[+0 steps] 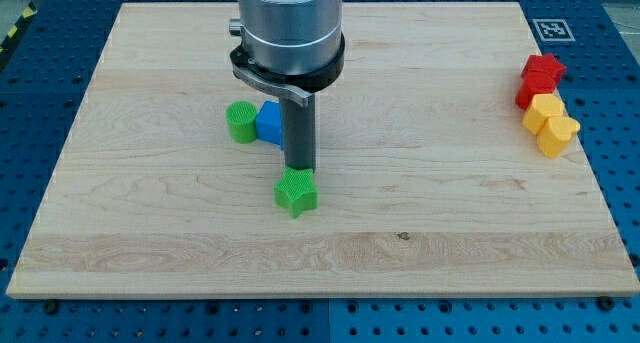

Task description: Move yourself near to the left side of the green circle

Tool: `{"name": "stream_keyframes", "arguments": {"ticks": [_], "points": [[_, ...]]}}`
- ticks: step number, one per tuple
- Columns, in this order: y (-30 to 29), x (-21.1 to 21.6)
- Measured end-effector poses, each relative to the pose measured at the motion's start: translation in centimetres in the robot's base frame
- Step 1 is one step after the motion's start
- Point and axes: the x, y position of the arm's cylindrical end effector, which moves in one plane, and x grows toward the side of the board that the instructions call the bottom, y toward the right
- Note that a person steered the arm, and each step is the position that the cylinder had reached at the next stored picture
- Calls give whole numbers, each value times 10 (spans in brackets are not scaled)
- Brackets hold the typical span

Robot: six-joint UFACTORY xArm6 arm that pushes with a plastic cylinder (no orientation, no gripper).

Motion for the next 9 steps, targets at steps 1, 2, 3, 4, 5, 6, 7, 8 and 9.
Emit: {"name": "stream_keyframes", "arguments": {"ticks": [1, 2, 3, 4, 5, 6, 7, 8, 9], "points": [[-23, 0], [-57, -1], [-94, -6], [-108, -21], [-108, -37], [-108, -46], [-108, -48], [-109, -55], [-109, -65]]}}
